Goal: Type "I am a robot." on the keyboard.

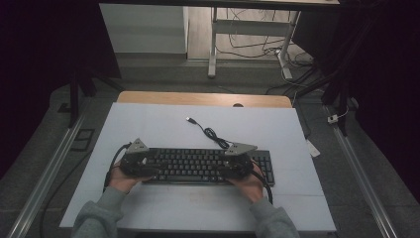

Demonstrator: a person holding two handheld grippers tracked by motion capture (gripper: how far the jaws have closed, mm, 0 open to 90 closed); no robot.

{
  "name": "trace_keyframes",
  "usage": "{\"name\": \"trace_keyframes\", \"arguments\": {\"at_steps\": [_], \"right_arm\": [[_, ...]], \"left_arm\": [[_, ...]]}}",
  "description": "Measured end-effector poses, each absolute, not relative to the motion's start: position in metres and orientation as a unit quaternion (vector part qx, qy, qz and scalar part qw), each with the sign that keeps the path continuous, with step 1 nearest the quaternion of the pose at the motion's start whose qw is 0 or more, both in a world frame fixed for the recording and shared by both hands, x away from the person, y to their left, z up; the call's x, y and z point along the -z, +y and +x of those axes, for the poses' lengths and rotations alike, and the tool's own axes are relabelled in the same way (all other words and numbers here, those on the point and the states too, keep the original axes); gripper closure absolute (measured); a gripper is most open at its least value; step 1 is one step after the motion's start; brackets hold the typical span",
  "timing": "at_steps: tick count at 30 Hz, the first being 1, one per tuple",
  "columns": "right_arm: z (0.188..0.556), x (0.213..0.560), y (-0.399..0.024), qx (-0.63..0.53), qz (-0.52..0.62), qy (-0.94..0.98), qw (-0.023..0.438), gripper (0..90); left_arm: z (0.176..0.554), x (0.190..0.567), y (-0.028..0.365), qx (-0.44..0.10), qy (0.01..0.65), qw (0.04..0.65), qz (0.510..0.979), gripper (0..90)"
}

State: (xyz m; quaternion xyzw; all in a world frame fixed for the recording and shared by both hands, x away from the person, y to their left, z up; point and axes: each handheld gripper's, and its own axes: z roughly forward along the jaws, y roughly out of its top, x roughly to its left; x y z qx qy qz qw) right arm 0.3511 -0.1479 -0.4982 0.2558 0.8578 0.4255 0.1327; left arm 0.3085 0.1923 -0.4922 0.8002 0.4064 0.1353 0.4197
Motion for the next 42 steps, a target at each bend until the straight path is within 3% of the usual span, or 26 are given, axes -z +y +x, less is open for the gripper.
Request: {"name": "trace_keyframes", "arguments": {"at_steps": [26,32,40,42], "right_arm": [[0.346,0.491,-0.137,-0.446,0.247,0.852,0.117,55.2],[0.344,0.491,-0.130,-0.450,0.238,0.855,0.104,66.0],[0.341,0.492,-0.119,-0.445,0.210,0.867,0.077,88.0],[0.340,0.493,-0.115,-0.439,0.206,0.871,0.074,89.4]], "left_arm": [[0.310,0.494,0.189,-0.131,0.406,0.407,0.808,30.7],[0.310,0.494,0.189,-0.131,0.406,0.407,0.808,30.6],[0.310,0.495,0.188,-0.131,0.405,0.405,0.809,30.6],[0.310,0.495,0.188,-0.131,0.404,0.404,0.810,30.5]]}}
